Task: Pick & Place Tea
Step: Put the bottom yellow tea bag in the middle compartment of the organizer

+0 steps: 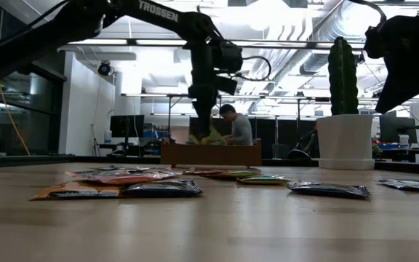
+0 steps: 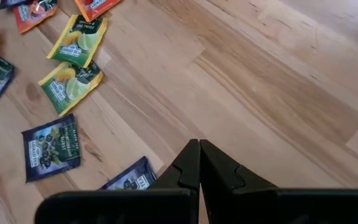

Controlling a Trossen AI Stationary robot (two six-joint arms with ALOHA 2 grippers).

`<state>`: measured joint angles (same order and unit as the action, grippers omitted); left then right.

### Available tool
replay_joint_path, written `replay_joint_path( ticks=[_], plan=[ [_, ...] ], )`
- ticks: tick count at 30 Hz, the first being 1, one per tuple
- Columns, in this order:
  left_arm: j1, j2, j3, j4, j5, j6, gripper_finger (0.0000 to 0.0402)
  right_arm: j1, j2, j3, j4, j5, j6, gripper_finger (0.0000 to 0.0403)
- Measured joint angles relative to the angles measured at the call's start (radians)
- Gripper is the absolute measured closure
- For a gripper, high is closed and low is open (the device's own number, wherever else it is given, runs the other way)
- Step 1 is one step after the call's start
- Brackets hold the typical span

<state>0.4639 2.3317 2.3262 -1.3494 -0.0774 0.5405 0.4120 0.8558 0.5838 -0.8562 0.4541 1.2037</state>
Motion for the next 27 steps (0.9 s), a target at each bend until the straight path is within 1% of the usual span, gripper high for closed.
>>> replay_joint_path(
  ticks=[4,7,18,22,27],
  plan=[
    [-0.001,-0.003,0.002,0.025,-0.036,0.005,0.0399,0.0,0.0,0.0,0.0,0.0,0.0,0.0402],
    [0.0,-0.003,0.001,0.037,-0.053,0.013,0.0388,0.0,0.0,0.0,0.0,0.003,0.0,0.0402],
    [0.0,-0.003,0.001,0.052,-0.078,0.035,0.0317,0.0,0.0,0.0,0.0,0.004,0.003,0.0402],
    [0.0,-0.003,0.001,0.076,-0.166,0.036,0.0293,0.0,0.0,0.0,0.0,0.003,0.003,0.0402],
    [0.001,-0.003,0.001,0.075,-0.219,0.039,0.0272,0.0,0.0,0.0,0.0,0.007,0.003,0.0402]
  ],
)
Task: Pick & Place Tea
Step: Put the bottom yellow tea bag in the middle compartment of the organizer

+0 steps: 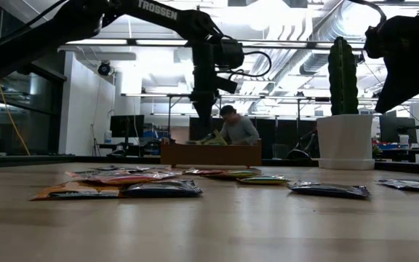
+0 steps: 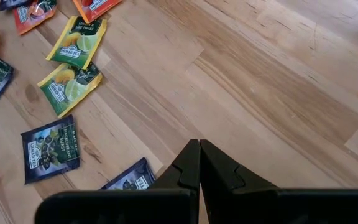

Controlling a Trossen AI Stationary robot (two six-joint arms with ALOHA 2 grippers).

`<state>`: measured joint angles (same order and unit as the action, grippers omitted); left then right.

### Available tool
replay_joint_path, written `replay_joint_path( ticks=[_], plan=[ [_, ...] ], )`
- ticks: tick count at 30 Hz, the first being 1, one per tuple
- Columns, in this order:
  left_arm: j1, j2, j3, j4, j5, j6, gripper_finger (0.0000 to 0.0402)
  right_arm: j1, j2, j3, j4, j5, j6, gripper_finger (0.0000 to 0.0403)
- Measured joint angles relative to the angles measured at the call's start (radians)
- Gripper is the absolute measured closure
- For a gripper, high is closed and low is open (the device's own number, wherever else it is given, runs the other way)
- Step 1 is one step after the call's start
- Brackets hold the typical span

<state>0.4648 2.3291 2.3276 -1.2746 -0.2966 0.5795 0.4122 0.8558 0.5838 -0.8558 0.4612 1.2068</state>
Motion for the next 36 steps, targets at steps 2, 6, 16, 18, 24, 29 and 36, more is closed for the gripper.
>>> replay_joint_path(
  ticks=[2,6,16,18,24,29,36],
  plan=[
    [0.0,0.0,0.0,-0.006,0.002,-0.007,0.0269,0.0,0.0,0.0,0.0,0.001,0.0,0.0402],
    [-0.002,-0.006,0.028,-0.018,0.095,-0.033,0.0268,0.0,0.0,0.0,0.0,0.002,0.0,0.0402],
    [-0.002,-0.015,0.028,-0.014,0.387,-0.103,0.038,0.0,0.002,0.0,0.0,0.015,0.0,0.0402],
    [-0.002,-0.015,0.028,-0.013,0.431,-0.122,0.0393,0.0,0.002,0.0,0.0,0.023,0.0,0.0402],
    [-0.014,0.007,0.028,0.029,0.458,-0.162,0.0399,0.0,0.002,0.0,0.0,0.03,-0.001,0.0402],
    [-0.021,0.017,0.031,0.032,0.47,-0.179,0.04,0.0,0.002,0.0,0.0,0.032,-0.002,0.0402],
    [-0.02,0.024,0.029,0.066,0.46,-0.223,0.0401,0.0,0.002,0.0,0.0,0.032,-0.003,0.0402]
  ],
)
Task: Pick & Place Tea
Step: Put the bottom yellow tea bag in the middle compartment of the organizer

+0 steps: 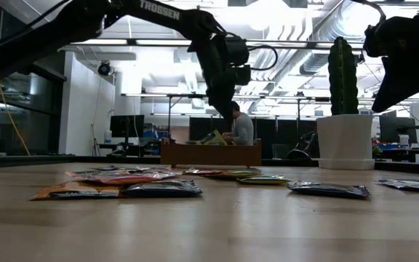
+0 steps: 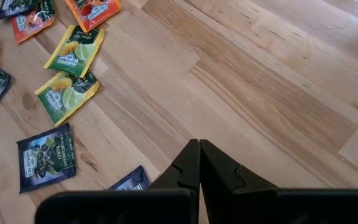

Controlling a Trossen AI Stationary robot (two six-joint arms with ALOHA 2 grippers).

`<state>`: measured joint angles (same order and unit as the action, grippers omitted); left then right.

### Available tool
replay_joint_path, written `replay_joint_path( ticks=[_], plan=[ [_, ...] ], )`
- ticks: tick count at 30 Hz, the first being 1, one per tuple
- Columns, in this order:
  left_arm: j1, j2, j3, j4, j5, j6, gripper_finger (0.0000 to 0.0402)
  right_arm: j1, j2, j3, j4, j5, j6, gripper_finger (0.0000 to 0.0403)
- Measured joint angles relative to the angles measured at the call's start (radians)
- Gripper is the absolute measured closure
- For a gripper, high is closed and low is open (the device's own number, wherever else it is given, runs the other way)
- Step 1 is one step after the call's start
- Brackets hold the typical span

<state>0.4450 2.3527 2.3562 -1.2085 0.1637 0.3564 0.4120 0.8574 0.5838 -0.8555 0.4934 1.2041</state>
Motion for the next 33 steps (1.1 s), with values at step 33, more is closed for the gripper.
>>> replay_joint_path(
  ticks=[33],
  plan=[
    [0.019,0.002,-0.096,0.022,-0.053,-0.136,0.0401,0.0,0.0,0.0,0.0,0.005,-0.034,0.0402]
  ],
)
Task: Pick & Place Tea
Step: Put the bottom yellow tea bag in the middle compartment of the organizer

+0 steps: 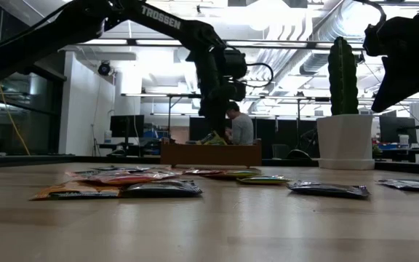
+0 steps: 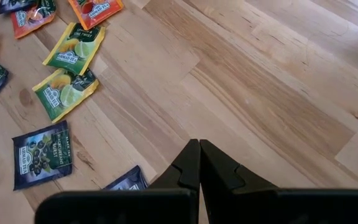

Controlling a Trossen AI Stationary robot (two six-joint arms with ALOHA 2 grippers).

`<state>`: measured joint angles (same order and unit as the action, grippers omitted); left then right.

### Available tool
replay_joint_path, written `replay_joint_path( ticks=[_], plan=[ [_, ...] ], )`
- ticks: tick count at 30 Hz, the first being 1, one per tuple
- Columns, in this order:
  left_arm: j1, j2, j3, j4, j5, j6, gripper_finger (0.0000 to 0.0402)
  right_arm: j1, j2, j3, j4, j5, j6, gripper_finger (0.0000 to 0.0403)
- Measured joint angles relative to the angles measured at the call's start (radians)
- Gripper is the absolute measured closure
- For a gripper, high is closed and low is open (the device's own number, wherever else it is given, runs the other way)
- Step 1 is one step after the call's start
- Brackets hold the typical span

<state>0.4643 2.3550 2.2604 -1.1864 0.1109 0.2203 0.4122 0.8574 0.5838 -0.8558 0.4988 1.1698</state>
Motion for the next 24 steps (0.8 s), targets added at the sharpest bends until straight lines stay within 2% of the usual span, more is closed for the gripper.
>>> replay_joint_path(
  ticks=[6,12,24],
  plan=[
    [0.003,0.0,0.0,-0.013,-0.076,-0.009,0.0401,0.0,0.0,0.0,0.0,0.0,0.0,0.0402],
    [0.002,0.0,0.0,-0.017,-0.083,-0.008,0.0401,0.0,0.0,0.0,0.0,0.0,0.0,0.0402],
    [0.002,0.0,0.0,-0.022,-0.184,-0.008,0.0401,0.0,0.0,0.0,0.0,0.0,0.0,0.0402]
  ],
)
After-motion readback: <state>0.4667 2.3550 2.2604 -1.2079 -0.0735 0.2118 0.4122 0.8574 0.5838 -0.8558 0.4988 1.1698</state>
